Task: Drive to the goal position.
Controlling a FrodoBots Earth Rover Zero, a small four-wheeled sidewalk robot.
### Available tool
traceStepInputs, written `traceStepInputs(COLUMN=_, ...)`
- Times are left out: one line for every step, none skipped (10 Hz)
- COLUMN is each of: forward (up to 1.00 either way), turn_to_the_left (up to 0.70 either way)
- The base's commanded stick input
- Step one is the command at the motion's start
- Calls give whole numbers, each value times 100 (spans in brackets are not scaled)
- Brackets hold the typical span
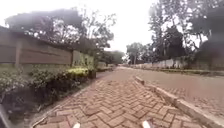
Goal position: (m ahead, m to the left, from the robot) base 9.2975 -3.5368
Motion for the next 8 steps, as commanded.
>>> traceStepInputs(forward=70, turn_to_the_left=3)
traceStepInputs(forward=70, turn_to_the_left=3)
traceStepInputs(forward=70, turn_to_the_left=3)
traceStepInputs(forward=69, turn_to_the_left=3)
traceStepInputs(forward=60, turn_to_the_left=2)
traceStepInputs(forward=52, turn_to_the_left=0)
traceStepInputs(forward=50, turn_to_the_left=0)
traceStepInputs(forward=50, turn_to_the_left=0)
